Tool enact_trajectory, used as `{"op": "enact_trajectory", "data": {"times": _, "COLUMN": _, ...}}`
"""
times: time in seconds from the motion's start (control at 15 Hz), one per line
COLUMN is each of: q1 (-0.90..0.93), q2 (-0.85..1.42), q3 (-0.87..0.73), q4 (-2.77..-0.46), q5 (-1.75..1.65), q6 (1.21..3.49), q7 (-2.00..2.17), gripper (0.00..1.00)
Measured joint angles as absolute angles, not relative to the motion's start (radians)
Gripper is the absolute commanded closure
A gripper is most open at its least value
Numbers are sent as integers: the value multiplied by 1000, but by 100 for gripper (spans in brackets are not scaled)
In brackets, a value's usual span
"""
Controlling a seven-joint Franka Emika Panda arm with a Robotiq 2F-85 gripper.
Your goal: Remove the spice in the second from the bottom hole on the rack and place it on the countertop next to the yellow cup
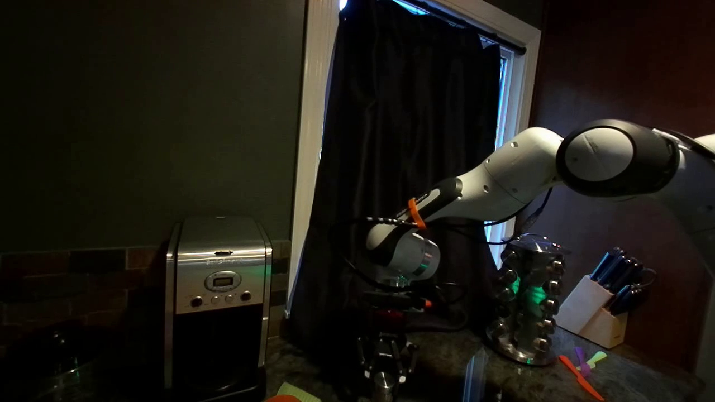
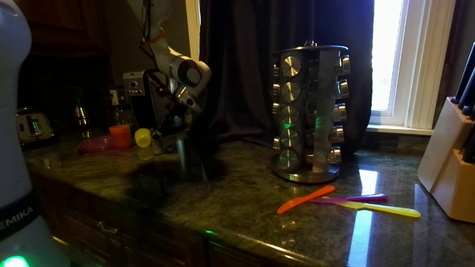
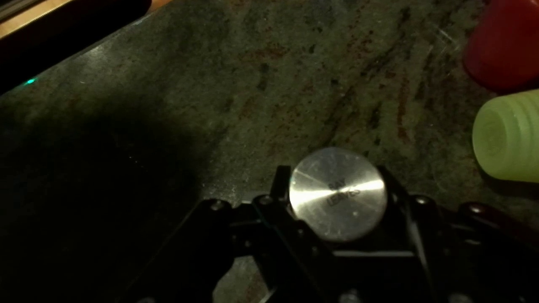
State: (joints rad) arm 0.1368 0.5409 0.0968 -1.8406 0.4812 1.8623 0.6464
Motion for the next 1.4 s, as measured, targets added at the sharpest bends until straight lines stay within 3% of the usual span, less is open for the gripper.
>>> {"op": "enact_trajectory", "data": {"times": 0.27, "q1": 144, "q2": 547, "q3": 97, "q4": -1836, "q5": 468, "q6": 1862, "q7": 646, "gripper": 75}}
{"op": "enact_trajectory", "data": {"times": 0.33, "q1": 145, "q2": 547, "q3": 97, "q4": -1835, "q5": 464, "q6": 1862, "q7": 646, "gripper": 54}}
{"op": "enact_trajectory", "data": {"times": 0.4, "q1": 147, "q2": 547, "q3": 97, "q4": -1834, "q5": 461, "q6": 1862, "q7": 646, "gripper": 25}}
{"op": "enact_trajectory", "data": {"times": 0.47, "q1": 148, "q2": 547, "q3": 97, "q4": -1833, "q5": 458, "q6": 1862, "q7": 646, "gripper": 24}}
{"op": "enact_trajectory", "data": {"times": 0.73, "q1": 155, "q2": 545, "q3": 97, "q4": -1831, "q5": 443, "q6": 1862, "q7": 644, "gripper": 0}}
{"op": "enact_trajectory", "data": {"times": 1.4, "q1": 165, "q2": 403, "q3": 30, "q4": -1882, "q5": 271, "q6": 1901, "q7": 721, "gripper": 0}}
